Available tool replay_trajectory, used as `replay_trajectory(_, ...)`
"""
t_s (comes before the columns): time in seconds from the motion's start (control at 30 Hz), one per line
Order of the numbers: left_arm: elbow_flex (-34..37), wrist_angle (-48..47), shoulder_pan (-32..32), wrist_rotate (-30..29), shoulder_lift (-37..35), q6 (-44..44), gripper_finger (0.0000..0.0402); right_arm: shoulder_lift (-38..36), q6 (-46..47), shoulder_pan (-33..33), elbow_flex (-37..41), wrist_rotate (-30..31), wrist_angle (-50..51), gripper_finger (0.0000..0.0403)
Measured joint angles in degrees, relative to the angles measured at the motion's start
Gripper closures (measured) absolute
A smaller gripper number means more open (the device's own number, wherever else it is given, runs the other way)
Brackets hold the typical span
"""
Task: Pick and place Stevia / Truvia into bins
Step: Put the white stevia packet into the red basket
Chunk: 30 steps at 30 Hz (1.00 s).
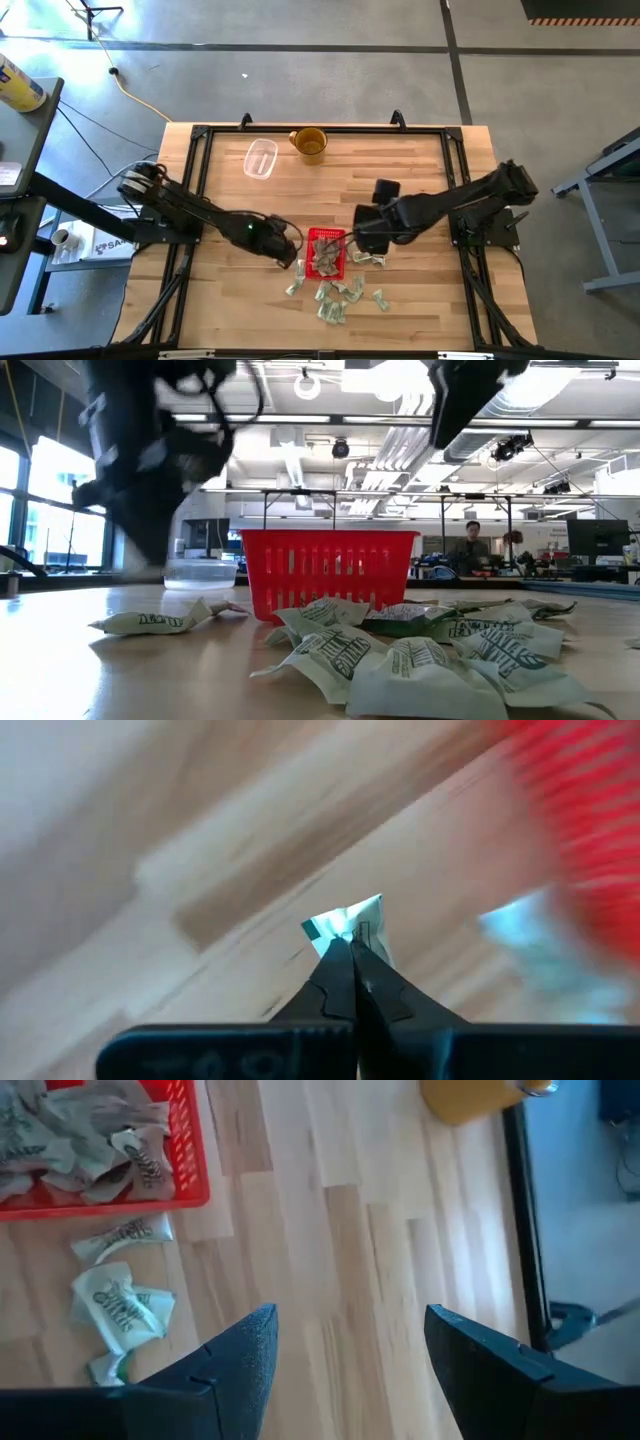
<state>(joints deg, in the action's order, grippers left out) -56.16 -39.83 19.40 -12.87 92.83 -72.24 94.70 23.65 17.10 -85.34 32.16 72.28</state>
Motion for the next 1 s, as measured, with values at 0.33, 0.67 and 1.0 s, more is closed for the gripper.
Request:
replay_trajectory(0.33, -10.5, 13.57, -3.66, -4.74, 1.56, 26.12, 0.0378, -3.7, 14.0, 3.19, 0.0, 1.84, 7.79, 0.016)
replay_trajectory(0.67, -12.7, 25.27, -7.26, 6.41, 8.13, 31.71, 0.0297, -3.43, 17.26, 5.85, 0.0, 0.12, 7.69, 0.016)
replay_trajectory(1.0, -16.13, -1.73, 2.34, 5.8, 5.69, 21.11, 0.018, -3.39, 17.47, 6.17, 0.0, 0.85, 8.02, 0.016)
